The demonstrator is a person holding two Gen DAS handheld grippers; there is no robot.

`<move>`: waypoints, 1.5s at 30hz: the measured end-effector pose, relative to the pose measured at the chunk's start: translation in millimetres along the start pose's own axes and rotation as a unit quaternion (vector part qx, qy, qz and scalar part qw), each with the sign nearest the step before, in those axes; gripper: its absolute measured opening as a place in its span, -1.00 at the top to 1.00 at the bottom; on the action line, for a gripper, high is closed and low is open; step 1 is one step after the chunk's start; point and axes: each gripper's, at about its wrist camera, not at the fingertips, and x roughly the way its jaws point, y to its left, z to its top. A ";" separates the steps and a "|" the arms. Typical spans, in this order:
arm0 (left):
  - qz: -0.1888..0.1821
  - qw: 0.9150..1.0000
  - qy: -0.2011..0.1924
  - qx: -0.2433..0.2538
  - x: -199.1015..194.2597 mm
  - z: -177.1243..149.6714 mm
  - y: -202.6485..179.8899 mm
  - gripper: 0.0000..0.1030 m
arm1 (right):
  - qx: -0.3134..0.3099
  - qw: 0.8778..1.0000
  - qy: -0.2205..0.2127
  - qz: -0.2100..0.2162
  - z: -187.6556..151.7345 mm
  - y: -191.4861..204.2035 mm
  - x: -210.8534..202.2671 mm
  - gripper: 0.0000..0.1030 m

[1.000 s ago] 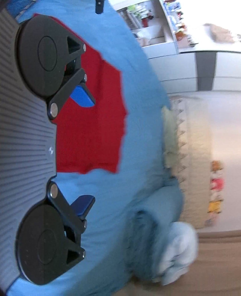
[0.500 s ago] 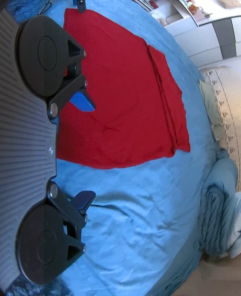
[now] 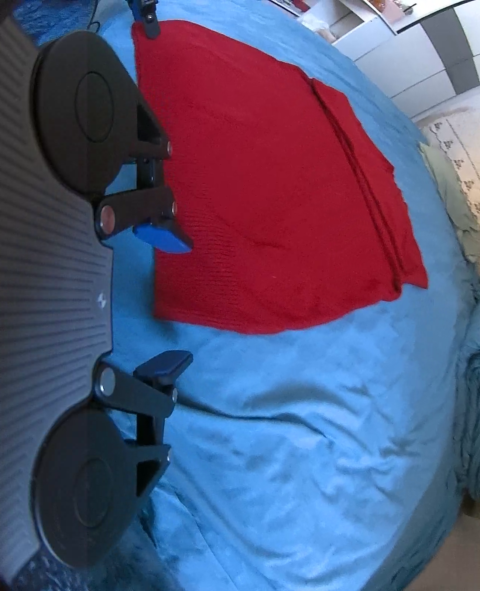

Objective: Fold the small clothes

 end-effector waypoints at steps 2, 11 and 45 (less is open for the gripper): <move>0.001 1.000 0.001 0.000 1.1 -0.2 0.0 -0.03 | 0.004 1.000 0.013 0.006 -1.4 0.5 6.4 -0.27; 0.009 1.000 0.003 -0.007 4.4 -1.4 3.1 0.23 | 0.040 0.998 0.036 0.022 -2.8 -4.2 22.5 0.07; -0.047 0.974 -0.204 -0.081 3.9 283.7 -42.9 0.92 | 0.098 0.960 -0.176 0.196 288.8 29.1 6.7 0.59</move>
